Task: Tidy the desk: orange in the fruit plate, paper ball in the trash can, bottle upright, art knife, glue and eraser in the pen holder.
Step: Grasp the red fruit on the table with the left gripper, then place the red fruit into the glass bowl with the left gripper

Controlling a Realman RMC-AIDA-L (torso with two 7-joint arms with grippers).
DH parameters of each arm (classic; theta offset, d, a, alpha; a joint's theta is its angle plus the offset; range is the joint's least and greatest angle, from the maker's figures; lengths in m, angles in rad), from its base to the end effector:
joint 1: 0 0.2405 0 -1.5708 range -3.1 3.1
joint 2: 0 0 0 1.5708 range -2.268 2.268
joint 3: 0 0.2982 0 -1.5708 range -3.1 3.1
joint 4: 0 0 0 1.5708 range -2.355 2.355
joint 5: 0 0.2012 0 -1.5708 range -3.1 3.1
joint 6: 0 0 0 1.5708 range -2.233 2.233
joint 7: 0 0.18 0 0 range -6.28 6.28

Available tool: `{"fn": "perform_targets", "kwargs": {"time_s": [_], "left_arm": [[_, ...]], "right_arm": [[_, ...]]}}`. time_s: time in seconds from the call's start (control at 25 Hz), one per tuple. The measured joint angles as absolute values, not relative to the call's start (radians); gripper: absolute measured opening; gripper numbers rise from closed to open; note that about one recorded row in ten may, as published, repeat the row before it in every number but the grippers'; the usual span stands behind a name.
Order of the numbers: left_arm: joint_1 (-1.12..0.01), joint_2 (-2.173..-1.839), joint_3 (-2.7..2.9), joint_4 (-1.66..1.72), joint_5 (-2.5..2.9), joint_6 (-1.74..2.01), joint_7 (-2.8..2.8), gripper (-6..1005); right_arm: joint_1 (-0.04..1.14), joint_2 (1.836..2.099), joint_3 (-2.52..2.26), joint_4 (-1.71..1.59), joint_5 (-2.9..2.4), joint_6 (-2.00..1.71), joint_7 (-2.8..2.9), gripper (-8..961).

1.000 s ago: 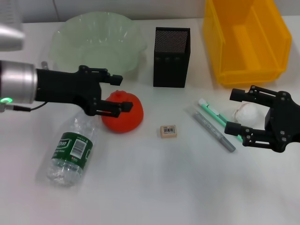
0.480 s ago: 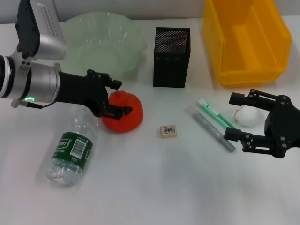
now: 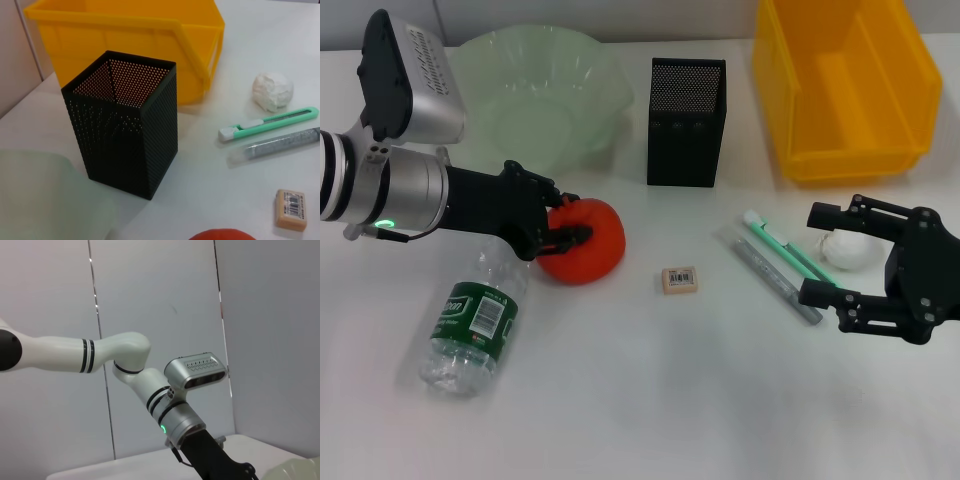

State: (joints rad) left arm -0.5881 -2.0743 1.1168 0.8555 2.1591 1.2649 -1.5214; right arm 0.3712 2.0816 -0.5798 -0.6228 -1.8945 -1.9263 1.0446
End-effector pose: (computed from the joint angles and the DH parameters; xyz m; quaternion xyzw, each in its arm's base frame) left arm -0.2635 0.3917 -0.0812 -0.9846 -0.0988 -0.0172 0.1431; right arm 0.2777 0.2736 -0.0249 -0.9166 0.0903 0.3720 0.1154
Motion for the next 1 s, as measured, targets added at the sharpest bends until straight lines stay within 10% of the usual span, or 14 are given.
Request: {"fn": "perform_targets", "kwargs": {"time_s": [0.48,1.0], "left_arm": [[-0.556,-2.072,1.114,0.891,2.061,1.309,-1.502,215],[-0.549,-2.076,0.905,0.783,1.462,1.033,-1.149,128]], "right_arm": [[0.357,2.082,-0.575,-0.623,-1.895,-1.936,1.045,768],[0.364,2.083,-0.575,-0.593,-1.895,-1.944,1.026,766]]}}
